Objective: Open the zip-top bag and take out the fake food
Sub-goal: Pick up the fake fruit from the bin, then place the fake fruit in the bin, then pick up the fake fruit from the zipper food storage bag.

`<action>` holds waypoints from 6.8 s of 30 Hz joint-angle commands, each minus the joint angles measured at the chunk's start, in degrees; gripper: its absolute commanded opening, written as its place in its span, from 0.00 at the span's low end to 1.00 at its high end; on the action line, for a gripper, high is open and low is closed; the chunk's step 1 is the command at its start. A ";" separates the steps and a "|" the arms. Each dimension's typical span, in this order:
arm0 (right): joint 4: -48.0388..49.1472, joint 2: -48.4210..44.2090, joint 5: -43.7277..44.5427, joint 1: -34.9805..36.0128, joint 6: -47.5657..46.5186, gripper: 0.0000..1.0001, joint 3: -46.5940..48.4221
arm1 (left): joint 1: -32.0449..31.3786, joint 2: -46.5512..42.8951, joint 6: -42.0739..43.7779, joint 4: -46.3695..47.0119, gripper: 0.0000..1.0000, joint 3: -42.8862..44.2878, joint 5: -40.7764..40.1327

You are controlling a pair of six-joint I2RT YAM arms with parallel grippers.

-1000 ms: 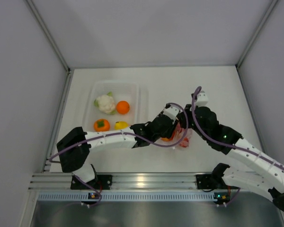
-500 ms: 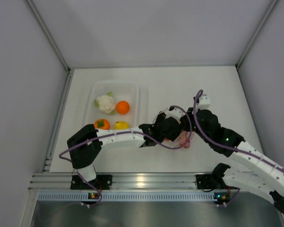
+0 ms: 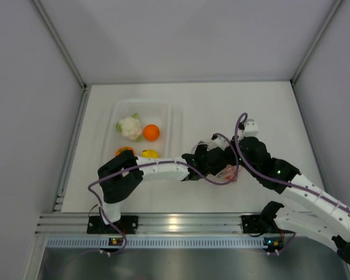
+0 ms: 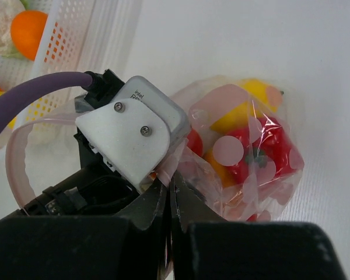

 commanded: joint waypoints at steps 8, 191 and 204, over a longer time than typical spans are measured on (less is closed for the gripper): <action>5.80 -2.11 -1.08 0.16 -0.62 0.00 0.57 | 1.31 3.68 -2.64 -1.74 0.35 0.21 -0.94; 7.12 3.95 -5.40 -0.72 -2.29 0.00 9.09 | 18.97 -43.88 -9.32 8.03 0.82 -6.82 40.44; 11.42 11.33 0.32 4.64 -0.80 0.00 14.63 | 14.58 -36.84 -8.89 5.22 0.28 -4.19 31.40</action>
